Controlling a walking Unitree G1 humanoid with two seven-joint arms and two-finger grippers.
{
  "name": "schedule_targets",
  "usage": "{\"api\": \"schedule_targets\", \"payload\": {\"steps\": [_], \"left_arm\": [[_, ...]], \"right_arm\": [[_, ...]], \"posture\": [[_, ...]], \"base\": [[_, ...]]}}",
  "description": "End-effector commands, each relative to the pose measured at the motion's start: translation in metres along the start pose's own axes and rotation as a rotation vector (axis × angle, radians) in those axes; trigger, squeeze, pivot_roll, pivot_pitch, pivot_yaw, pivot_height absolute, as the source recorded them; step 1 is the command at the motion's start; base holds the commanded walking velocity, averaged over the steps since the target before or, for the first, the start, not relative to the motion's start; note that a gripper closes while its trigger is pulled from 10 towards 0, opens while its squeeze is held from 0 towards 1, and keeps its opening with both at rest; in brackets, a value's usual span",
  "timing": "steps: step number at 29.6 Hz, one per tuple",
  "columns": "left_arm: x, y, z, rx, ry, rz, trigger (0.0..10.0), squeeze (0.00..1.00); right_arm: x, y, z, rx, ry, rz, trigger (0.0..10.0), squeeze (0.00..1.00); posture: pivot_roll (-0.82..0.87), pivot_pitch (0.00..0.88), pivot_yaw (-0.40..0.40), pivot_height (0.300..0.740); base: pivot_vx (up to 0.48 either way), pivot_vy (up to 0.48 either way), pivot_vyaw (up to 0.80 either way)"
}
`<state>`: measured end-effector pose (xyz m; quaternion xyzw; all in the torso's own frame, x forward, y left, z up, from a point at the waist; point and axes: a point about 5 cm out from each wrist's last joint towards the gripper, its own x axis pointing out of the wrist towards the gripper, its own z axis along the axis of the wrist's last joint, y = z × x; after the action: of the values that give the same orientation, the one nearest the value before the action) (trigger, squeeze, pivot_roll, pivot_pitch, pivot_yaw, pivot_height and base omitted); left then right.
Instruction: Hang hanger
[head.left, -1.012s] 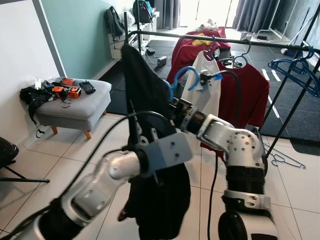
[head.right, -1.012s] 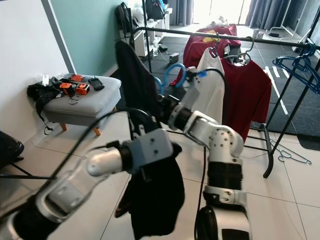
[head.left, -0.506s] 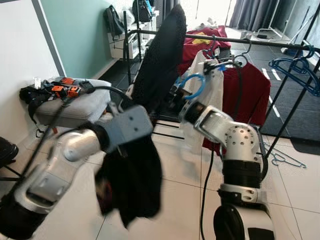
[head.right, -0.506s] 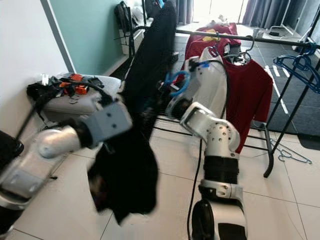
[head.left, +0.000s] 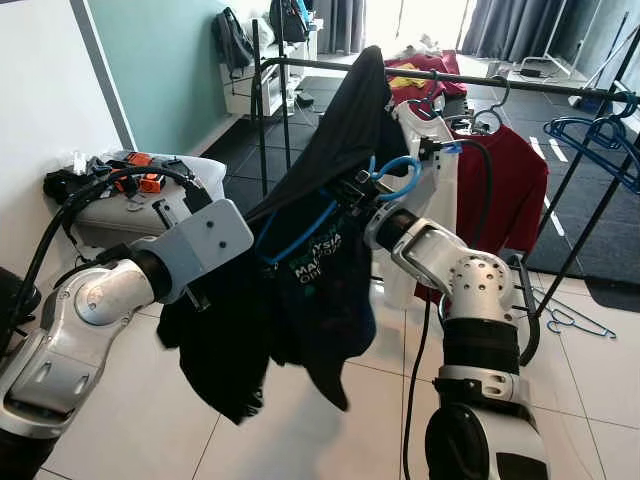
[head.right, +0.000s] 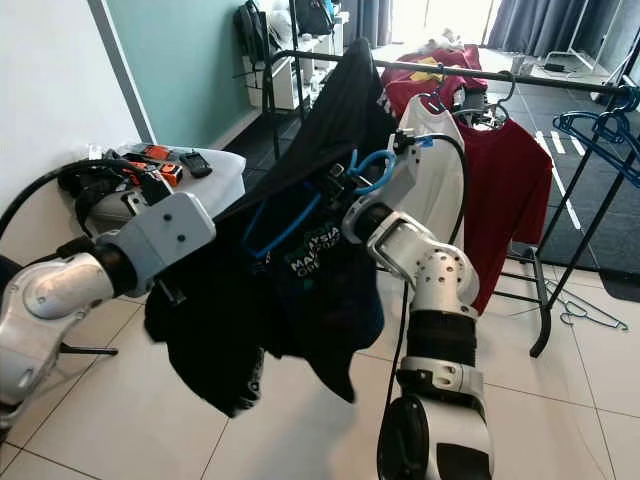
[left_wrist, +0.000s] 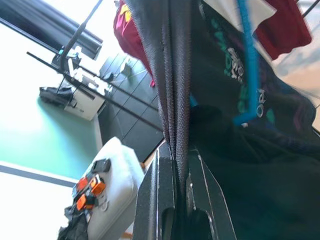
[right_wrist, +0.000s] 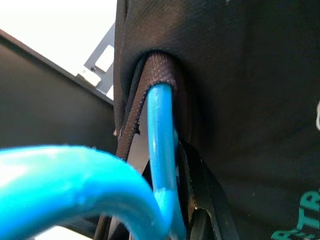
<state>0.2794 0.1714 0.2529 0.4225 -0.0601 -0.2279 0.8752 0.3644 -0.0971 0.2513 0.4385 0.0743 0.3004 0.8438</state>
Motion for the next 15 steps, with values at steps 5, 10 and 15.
{"api": "schedule_targets", "payload": {"steps": [5, 10, 15], "left_arm": [[-0.009, 0.0, -0.01, 0.006, 0.051, -0.021, 10.0, 0.0], [-0.012, 0.002, -0.019, 0.032, 0.093, -0.017, 10.0, 0.0], [-0.013, 0.002, -0.026, 0.065, 0.126, -0.02, 10.0, 0.0]], "right_arm": [[-0.005, 0.001, 0.029, 0.075, -0.165, 0.005, 10.0, 0.0], [-0.005, 0.002, 0.03, 0.165, -0.165, 0.039, 10.0, 0.0], [-0.003, 0.006, 0.029, 0.216, -0.158, 0.075, 10.0, 0.0]], "posture": [[0.02, 0.0, -0.017, 0.74], [0.01, 0.0, -0.014, 0.74], [0.01, 0.0, -0.012, 0.74]], "base": [[0.0, 0.0, 0.0], [0.0, 0.0, 0.0], [0.0, 0.0, 0.0]]}}
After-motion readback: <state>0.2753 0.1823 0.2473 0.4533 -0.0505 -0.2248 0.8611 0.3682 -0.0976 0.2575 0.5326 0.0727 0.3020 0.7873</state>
